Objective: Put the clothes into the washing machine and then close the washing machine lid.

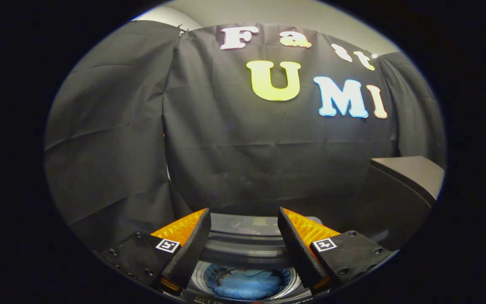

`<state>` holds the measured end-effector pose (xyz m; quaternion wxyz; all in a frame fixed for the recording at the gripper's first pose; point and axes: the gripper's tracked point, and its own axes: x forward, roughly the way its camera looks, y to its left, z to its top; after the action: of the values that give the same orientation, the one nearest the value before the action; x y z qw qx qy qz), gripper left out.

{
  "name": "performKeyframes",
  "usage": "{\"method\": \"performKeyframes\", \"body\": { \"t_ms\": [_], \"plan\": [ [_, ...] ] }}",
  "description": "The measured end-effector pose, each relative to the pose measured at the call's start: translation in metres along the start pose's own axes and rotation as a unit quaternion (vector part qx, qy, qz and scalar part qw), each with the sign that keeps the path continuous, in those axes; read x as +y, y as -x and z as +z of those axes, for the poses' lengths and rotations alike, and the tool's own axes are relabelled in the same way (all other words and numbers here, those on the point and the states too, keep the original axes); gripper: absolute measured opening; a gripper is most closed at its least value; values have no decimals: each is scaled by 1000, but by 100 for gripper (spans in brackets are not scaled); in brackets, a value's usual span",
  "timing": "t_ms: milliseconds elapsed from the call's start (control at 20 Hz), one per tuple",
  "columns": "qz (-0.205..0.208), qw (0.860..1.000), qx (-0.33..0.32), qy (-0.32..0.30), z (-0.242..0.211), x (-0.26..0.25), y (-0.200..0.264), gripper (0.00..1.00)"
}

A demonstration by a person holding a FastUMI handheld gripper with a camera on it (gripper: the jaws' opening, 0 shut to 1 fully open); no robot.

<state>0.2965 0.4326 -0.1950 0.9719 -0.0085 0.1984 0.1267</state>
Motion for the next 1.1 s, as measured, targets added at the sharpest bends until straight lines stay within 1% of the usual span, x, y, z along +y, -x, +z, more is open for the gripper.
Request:
{"method": "performKeyframes", "body": {
  "t_ms": [200, 300, 400, 700, 1100],
  "plan": [
    [13, 999, 32, 4, -35, 5, 10, 98],
    [16, 999, 40, 1, -46, 7, 13, 98],
    [20, 999, 39, -2, -45, 10, 17, 98],
    [26, 1000, 17, -2, -19, 8, 36, 99],
    [40, 999, -36, 3, 27, -18, 95, 98]
  ]
}}
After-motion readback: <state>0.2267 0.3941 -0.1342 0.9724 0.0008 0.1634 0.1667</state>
